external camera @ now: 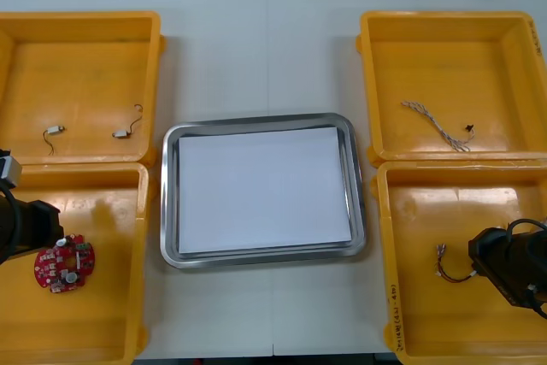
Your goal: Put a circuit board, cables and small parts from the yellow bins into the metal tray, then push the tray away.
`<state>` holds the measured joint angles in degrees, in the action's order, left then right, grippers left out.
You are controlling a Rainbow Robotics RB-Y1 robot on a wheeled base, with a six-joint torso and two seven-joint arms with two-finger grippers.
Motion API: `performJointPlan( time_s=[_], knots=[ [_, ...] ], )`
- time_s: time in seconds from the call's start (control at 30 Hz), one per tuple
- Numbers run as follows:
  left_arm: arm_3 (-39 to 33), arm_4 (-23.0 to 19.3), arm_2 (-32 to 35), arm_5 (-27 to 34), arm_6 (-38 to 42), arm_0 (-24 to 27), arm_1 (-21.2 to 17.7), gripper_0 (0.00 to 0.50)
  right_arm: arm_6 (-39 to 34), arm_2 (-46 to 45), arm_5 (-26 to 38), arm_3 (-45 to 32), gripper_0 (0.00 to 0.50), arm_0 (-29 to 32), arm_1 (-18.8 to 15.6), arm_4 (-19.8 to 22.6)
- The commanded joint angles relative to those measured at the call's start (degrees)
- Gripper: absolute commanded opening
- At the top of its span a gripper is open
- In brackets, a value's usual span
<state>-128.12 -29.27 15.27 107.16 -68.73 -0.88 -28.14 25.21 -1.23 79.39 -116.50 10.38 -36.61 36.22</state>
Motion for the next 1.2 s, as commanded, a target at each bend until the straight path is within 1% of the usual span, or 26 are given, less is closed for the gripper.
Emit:
performJointPlan(
  time_s=[0.03,0.13,0.23,0.33,0.37,0.43,0.57,0.63,0.8,0.9,0.97,1.07,1.2],
  knots=[
    [-3.2,-0.9,1.3,1.9,13.1,1.8,-1.7,0.5,0.8,1.3,0.2,0.0,0.0,-0.8,0.0,0.0],
    [-3.9,-0.8,1.3,2.4,20.0,1.8,-0.6,0.5,1.3,1.2,1.8,-0.4,0.0,-1.9,0.0,0.4],
    [-4.3,-0.2,1.3,2.4,24.9,1.8,0.7,0.5,1.7,1.1,3.5,-1.2,0.0,-2.6,-0.1,0.7],
    [-4.5,1.7,1.2,2.4,31.6,2.0,3.0,0.5,2.1,0.5,6.7,-3.4,0.0,-3.6,-0.8,1.0],
    [-4.5,1.9,1.1,2.4,32.7,2.2,3.3,0.5,2.1,0.4,7.3,-3.7,0.0,-3.8,-0.8,1.1],
    [-4.5,3.7,0.6,2.4,37.7,2.5,4.4,0.5,2.3,-0.1,9.7,-5.2,0.0,-4.4,-1.2,1.5],
    [-4.5,7.2,-1.0,2.4,44.4,3.0,6.0,0.5,2.6,-1.1,13.2,-7.5,0.0,-5.3,-1.8,2.4],
    [-4.5,9.0,-2.1,2.3,48.0,3.3,7.0,0.5,2.7,-1.2,14.7,-9.3,0.0,-5.7,-2.8,2.7],
    [-4.5,11.4,-4.9,1.6,53.4,3.4,7.7,0.5,3.2,-1.3,17.3,-11.7,0.0,-7.1,-4.3,4.2],
    [-4.5,13.7,-6.6,0.9,56.0,3.4,7.7,0.5,3.5,-2.0,19.8,-12.0,0.0,-9.1,-4.5,6.9],
    [-4.2,14.8,-7.8,0.4,57.5,3.4,7.7,0.5,4.1,-2.0,21.7,-13.1,0.0,-10.1,-4.5,7.9],
    [-3.6,15.4,-8.9,-0.3,59.2,3.4,7.7,0.5,4.6,-1.9,23.4,-14.5,0.0,-11.3,-4.4,8.2],
    [-2.1,15.8,-10.8,-2.7,61.4,3.1,7.7,0.5,5.5,-1.9,27.7,-15.5,0.0,-14.8,-4.2,9.3]
  ],
)
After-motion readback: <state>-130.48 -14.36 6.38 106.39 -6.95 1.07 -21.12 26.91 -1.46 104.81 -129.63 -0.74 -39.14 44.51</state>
